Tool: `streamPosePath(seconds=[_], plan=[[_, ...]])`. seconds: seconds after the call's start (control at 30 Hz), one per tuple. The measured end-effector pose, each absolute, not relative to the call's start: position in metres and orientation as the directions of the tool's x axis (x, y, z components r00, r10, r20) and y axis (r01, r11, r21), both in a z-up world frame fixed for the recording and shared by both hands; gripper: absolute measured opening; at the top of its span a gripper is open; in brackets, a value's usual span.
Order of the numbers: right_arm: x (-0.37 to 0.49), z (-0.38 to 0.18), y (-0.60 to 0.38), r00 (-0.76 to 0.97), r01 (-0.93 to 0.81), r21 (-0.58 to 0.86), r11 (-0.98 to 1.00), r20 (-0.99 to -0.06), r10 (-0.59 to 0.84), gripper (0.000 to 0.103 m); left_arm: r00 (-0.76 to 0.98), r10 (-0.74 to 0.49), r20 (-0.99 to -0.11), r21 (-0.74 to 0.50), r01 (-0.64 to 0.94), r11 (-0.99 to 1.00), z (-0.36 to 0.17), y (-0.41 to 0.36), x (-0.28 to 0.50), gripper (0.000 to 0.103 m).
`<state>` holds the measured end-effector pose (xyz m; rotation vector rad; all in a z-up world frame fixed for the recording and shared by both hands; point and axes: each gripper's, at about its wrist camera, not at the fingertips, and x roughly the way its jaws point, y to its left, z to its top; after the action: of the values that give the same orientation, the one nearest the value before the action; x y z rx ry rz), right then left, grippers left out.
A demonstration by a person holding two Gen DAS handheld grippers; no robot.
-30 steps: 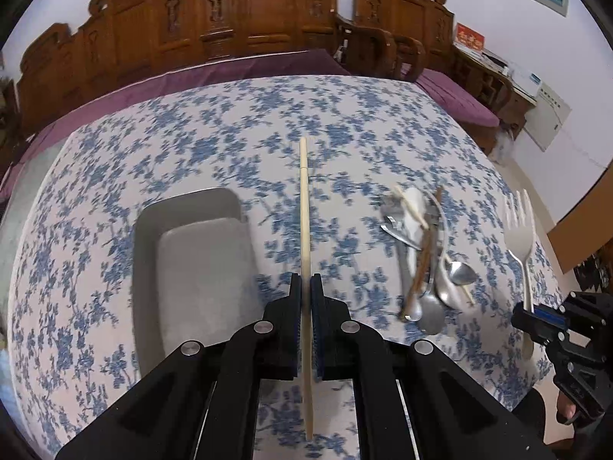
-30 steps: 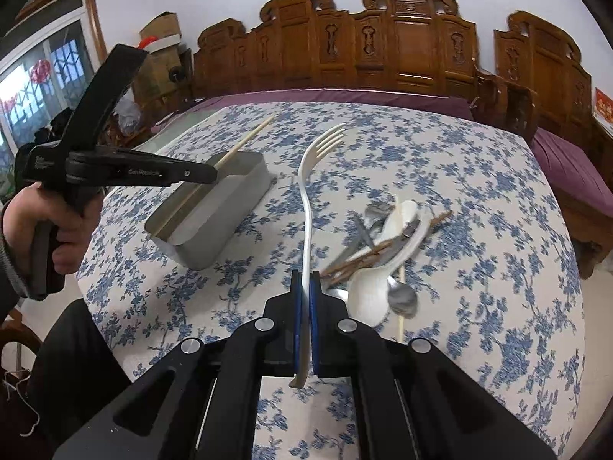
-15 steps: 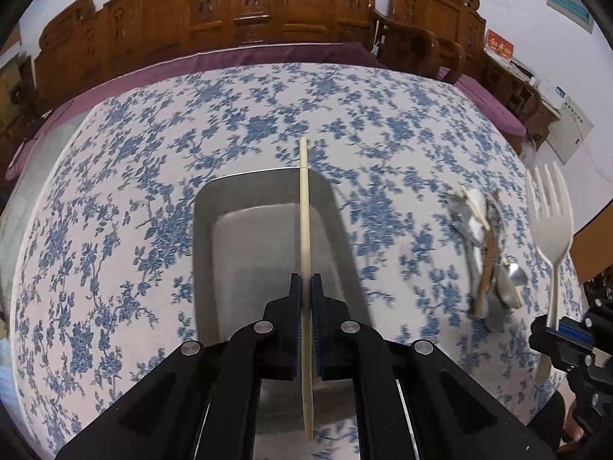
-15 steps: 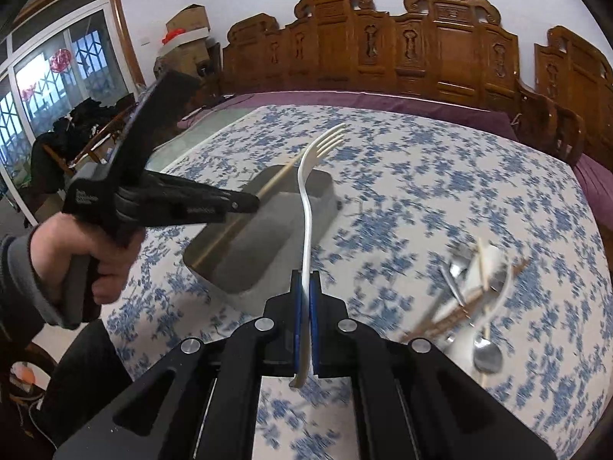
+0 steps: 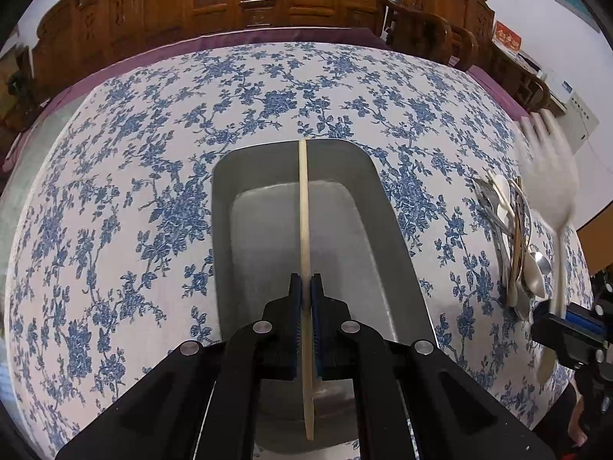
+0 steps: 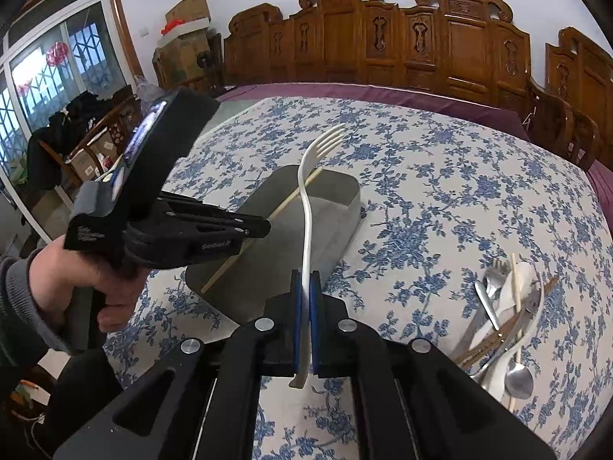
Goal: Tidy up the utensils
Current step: 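Carry the chopstick and white fork into the grey tray and release both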
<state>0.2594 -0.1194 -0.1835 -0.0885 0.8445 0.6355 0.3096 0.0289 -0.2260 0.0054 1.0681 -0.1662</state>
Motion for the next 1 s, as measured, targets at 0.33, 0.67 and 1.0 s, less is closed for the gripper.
streamPosePath(seconds=[0.33,0.67,1.0], plan=[[0.28,-0.2,-0.078,0.463,-0.543,0.194,0.817,-0.742,0.484,0.005,0.568,-0.162,-0.807,-0.091,0.151,0.984,-0.198,0.059,0.268,0.015],[0.303,-0.223,-0.035,0.422,-0.528,0.21,0.823,-0.776,0.468,0.005,0.629,-0.134,-0.766,-0.092,0.098,0.991,-0.178,0.105,0.242,0.015],[0.308,-0.232,-0.022,0.399,-0.522,0.252,0.814,-0.772,0.495,0.039,0.645,-0.123,-0.754,-0.08,0.096,0.992,-0.172,0.117,0.232,0.015]])
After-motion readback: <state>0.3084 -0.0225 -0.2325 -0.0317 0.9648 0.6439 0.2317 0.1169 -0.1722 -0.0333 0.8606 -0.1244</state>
